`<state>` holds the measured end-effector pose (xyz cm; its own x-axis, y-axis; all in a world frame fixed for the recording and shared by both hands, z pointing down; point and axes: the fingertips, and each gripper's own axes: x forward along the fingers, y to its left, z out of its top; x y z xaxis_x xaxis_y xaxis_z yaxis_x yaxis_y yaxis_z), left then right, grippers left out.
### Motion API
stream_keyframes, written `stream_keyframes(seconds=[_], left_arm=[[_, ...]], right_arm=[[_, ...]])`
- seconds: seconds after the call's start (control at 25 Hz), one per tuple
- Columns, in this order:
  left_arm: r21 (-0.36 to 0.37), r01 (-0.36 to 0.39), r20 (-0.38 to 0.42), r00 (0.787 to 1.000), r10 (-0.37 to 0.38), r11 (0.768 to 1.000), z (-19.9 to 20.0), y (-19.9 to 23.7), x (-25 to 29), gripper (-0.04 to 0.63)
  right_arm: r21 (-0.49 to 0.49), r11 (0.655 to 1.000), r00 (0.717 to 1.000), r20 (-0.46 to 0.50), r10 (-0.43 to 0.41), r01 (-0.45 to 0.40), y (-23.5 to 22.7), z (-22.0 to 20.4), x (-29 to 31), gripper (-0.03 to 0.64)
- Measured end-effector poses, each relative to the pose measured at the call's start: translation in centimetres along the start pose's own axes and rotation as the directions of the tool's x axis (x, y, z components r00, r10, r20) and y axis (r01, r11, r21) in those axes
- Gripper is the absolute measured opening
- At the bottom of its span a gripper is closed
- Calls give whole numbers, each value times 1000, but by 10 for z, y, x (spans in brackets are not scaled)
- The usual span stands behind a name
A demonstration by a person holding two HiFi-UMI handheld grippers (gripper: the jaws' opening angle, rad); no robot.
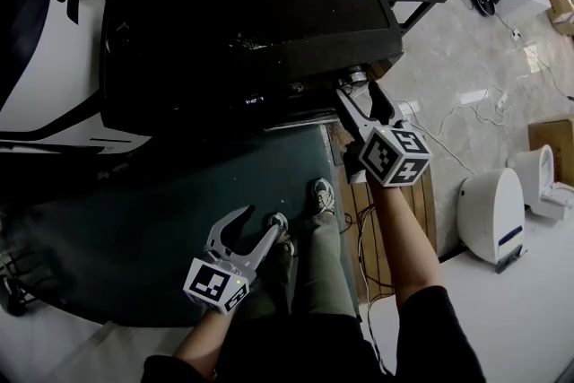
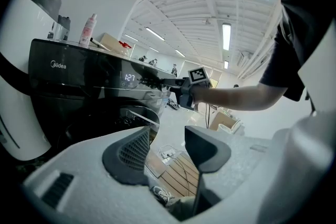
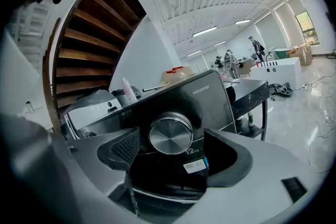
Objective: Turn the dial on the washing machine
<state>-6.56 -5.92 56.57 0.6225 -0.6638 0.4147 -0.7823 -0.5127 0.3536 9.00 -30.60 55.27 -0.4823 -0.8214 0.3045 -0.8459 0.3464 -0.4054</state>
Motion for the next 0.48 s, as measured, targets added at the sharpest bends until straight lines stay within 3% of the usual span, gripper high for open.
stream_keyframes(seconds=[0.2, 0.48], left_arm=[[19, -1, 28, 1000, 1, 1000, 12, 0, -5, 207], [71, 6, 99, 995, -13, 997, 43, -3, -19, 207]], right_arm=[[-17, 1000, 1000, 18, 0, 1, 11, 7, -23, 355], [-31, 999, 996, 86, 20, -17, 52, 25, -73, 265]])
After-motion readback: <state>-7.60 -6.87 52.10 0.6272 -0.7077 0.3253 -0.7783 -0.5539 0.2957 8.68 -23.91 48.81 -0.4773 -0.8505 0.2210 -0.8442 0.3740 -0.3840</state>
